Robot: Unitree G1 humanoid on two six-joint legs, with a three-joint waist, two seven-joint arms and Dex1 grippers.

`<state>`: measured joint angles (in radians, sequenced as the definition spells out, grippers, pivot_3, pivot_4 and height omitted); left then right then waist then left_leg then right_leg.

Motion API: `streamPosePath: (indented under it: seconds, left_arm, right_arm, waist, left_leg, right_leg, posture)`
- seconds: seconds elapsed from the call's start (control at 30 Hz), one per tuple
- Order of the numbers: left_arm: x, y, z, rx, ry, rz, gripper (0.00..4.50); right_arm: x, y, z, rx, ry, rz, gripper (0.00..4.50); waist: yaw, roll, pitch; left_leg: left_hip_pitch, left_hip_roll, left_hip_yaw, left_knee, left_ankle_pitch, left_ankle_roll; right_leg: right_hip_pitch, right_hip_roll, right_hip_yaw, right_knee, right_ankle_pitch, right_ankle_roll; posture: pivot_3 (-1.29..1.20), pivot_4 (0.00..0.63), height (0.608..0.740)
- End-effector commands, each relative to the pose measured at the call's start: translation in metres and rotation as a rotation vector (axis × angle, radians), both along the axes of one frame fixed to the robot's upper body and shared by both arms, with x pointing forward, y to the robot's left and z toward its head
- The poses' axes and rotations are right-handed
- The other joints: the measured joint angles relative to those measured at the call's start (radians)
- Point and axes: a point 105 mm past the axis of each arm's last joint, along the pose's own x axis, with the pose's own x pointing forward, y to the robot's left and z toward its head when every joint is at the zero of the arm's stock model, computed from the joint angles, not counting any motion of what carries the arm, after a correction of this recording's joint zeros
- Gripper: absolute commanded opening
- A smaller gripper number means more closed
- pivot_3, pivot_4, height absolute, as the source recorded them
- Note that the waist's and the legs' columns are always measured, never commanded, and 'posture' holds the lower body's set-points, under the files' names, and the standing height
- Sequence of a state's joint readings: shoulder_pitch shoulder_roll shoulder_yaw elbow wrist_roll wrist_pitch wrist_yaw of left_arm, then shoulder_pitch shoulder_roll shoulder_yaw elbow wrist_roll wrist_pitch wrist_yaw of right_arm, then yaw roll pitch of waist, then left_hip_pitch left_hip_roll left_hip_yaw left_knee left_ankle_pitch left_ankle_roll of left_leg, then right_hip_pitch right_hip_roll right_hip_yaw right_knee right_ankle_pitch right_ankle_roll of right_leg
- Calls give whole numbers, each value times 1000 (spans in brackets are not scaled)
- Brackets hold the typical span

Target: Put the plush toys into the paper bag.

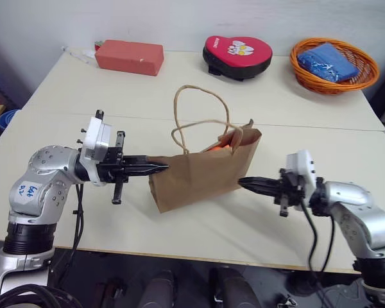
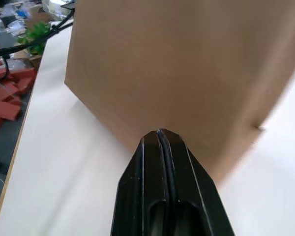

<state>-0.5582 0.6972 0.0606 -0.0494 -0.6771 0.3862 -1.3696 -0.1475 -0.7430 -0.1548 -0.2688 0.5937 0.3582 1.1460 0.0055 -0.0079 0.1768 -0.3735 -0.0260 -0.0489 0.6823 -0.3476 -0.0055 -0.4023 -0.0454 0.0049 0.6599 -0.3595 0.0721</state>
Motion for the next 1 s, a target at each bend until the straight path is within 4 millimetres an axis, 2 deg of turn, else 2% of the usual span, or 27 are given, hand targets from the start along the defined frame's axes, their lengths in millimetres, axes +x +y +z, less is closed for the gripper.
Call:
streamPosePath:
  seconds: [0.03,0.13,0.2,0.33,0.47,0.6,0.7,0.8,0.9,1.0]
  left_arm:
    - [7,2,0,42,-57,-104,26]
    - [22,5,-13,87,-59,-123,26]
    - [33,6,-24,117,-60,-102,26]
    - [47,5,-34,140,-114,-71,26]
    - [50,5,-35,146,-129,-65,26]
    - [45,11,-31,177,-133,-56,803]
    - [44,23,-22,174,-166,1,1754]
    - [37,47,-19,167,-109,92,2675]
    - [23,75,-23,186,-49,204,3568]
    - [18,106,-35,258,-17,422,3568]
  right_arm:
    - [-13,-37,15,-51,-77,-59,0]
    - [-31,-68,5,-146,-57,-123,0]
    - [-38,-78,2,-168,-63,-160,0]
    - [-42,-77,0,-155,-84,-189,0]
    - [-41,-72,-3,-137,-98,-194,0]
    - [-39,-71,-3,-127,-115,-193,0]
    - [-34,-68,-1,-105,-128,-184,0]
    - [-29,-69,-2,-112,-135,-174,0]
    - [-24,-76,-6,-146,-137,-178,0]
    - [-21,-83,-6,-174,-172,-174,0]
  waist:
    - [1,0,0]
    - [6,0,0]
    - [3,0,0]
    - [-6,-1,0]
    - [-6,-1,0]
    - [-5,-1,0]
    - [-7,-1,0]
    - [-11,0,0]
    - [-14,0,0]
    - [-9,1,0]
  left_leg:
    - [0,0,0,0,0,0]
    - [2,0,1,0,0,1]
    - [4,1,1,0,-1,2]
    - [5,1,2,2,-1,2]
    - [5,1,2,2,-1,2]
    - [5,1,1,2,-1,2]
    - [5,1,1,2,-1,2]
    - [5,1,1,2,-1,2]
    - [6,2,1,1,-1,2]
    - [5,2,1,0,-1,2]
  right_leg:
    - [0,0,0,0,0,0]
    - [3,1,0,1,0,0]
    - [4,2,1,0,0,0]
    - [4,2,2,2,0,0]
    - [4,1,2,3,0,1]
    - [4,1,2,2,0,1]
    - [4,1,2,2,0,1]
    - [4,1,2,2,0,1]
    - [4,1,2,2,0,0]
    - [4,1,2,1,0,0]
  posture:
    - [0,150,740]
    - [0,150,740]
    - [0,150,740]
    - [0,150,740]
    - [0,150,740]
    - [0,150,740]
    - [0,150,740]
    - [0,150,740]
    - [0,150,740]
    - [0,150,740]
